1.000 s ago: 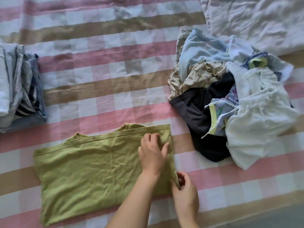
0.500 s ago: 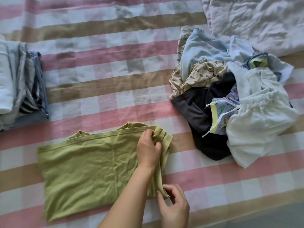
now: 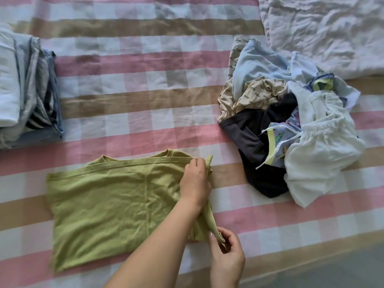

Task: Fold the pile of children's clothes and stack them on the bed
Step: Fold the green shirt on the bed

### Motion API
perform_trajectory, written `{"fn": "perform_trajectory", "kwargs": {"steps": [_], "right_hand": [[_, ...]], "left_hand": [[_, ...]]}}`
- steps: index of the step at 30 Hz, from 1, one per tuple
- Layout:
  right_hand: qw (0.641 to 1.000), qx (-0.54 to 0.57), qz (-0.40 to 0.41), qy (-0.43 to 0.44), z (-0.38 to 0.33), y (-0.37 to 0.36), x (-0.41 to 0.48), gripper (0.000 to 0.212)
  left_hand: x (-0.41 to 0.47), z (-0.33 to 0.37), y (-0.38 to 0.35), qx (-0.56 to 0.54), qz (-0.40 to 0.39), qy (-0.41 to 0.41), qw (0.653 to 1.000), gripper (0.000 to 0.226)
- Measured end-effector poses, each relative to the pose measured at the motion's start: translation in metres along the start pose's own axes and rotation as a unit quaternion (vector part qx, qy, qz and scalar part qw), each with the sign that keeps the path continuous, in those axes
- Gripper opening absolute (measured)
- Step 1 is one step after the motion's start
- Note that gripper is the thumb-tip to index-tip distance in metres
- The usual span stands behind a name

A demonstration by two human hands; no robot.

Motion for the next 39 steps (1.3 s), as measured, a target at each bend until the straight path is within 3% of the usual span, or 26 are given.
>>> {"fn": "perform_trajectory", "kwargs": {"steps": [3,5,8,11,14,19,23,28,35,37,39], "right_hand": [[1.0,0.008,-0.003,0.024,0.0,0.0,-0.005,0.039],[0.999,0.017,-0.019,0.039,-0.003,-0.005,-0.011,0.043],[0.994,0.02,-0.064,0.087,-0.016,-0.02,-0.028,0.051],[0.969,0.001,-0.151,0.196,-0.044,-0.046,-0.053,0.043],[0.93,-0.017,-0.23,0.287,-0.062,-0.075,-0.087,0.043],[0.899,-0.018,-0.297,0.321,-0.054,-0.121,-0.138,0.046],[0.88,-0.003,-0.354,0.317,-0.038,-0.153,-0.164,0.04],[0.846,-0.034,-0.424,0.321,-0.014,-0.191,-0.19,0.015],[0.808,-0.155,-0.467,0.324,0.02,-0.226,-0.208,0.025],[0.796,-0.168,-0.489,0.314,0.02,-0.229,-0.204,0.021],[0.817,-0.152,-0.465,0.304,0.009,-0.224,-0.188,0.018]], "left_hand": [[0.002,-0.013,0.01,-0.126,0.031,0.04,0.991,0.019],[0.0,-0.026,0.018,-0.24,0.026,0.107,0.965,0.012],[-0.008,-0.047,0.026,-0.45,-0.028,0.183,0.874,0.021],[-0.021,-0.072,0.047,-0.609,-0.066,0.201,0.765,0.017],[-0.035,-0.104,0.073,-0.689,-0.085,0.192,0.694,0.012],[-0.06,-0.178,0.103,-0.724,-0.06,0.219,0.651,0.016],[-0.075,-0.232,0.108,-0.711,-0.053,0.259,0.651,0.018],[-0.087,-0.284,0.108,-0.672,-0.025,0.31,0.672,0.018],[-0.085,-0.32,0.098,-0.646,0.026,0.352,0.677,0.02],[-0.087,-0.33,0.104,-0.581,0.098,0.355,0.725,0.019],[-0.101,-0.337,0.119,-0.443,0.194,0.353,0.801,0.013]]}}
Point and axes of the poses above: each hand's wrist, its own x-axis towards the middle knuckle, its own y-axis out of the back of the hand, z = x × y, the point moved 7 cm from there along x, towards the middle knuckle, and after that the axes turned 14 degrees about x, right-handed, at the moved point
